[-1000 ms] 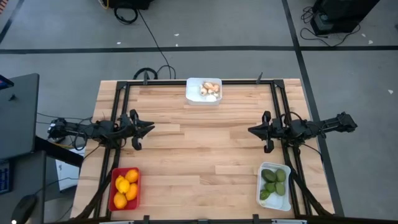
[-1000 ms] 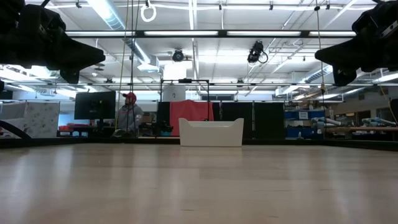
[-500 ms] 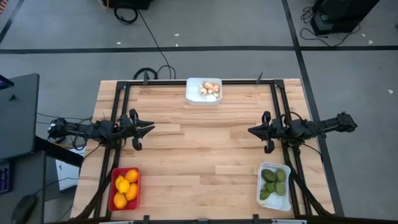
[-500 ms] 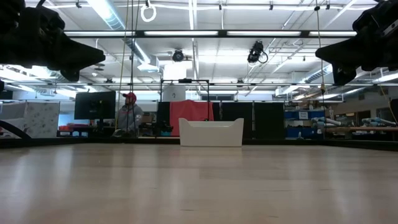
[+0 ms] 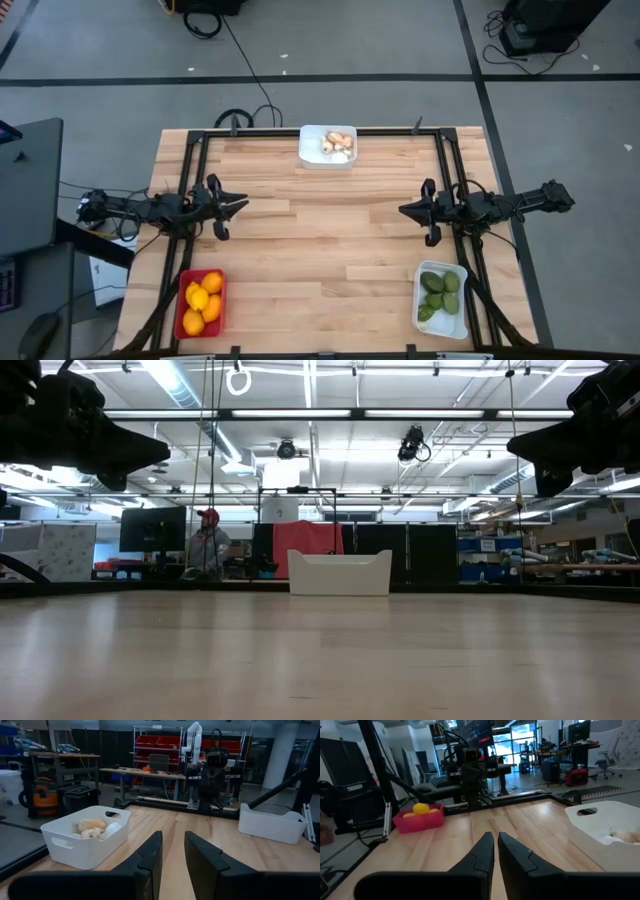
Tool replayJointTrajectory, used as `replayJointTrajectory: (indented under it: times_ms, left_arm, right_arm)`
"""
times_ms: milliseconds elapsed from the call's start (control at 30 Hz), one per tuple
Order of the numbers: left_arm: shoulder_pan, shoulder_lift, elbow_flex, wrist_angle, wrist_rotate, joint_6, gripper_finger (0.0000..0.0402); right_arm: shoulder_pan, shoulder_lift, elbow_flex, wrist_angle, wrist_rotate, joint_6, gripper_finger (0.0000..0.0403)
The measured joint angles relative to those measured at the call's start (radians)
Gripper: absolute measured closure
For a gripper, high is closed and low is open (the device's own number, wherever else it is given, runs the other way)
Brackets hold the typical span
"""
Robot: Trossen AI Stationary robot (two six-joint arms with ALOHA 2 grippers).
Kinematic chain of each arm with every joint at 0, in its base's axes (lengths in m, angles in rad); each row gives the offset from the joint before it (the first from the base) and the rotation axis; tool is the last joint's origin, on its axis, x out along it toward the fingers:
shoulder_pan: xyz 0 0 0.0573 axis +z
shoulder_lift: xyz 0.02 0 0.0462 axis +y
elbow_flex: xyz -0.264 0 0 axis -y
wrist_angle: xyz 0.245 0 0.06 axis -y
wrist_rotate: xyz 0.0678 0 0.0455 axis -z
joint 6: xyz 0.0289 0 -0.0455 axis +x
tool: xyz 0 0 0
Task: Sort produce into baskets
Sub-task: Return to Home Position
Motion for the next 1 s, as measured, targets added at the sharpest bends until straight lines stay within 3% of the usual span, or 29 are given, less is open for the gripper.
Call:
replayJointTrajectory:
  times_ms: [1000]
  left_arm:
    - [0.000, 0.000, 0.000, 0.026, -0.003, -0.002, 0.0316]
  right_arm:
    - [0.000, 0.000, 0.000, 0.000, -0.001, 0.000, 0.0364]
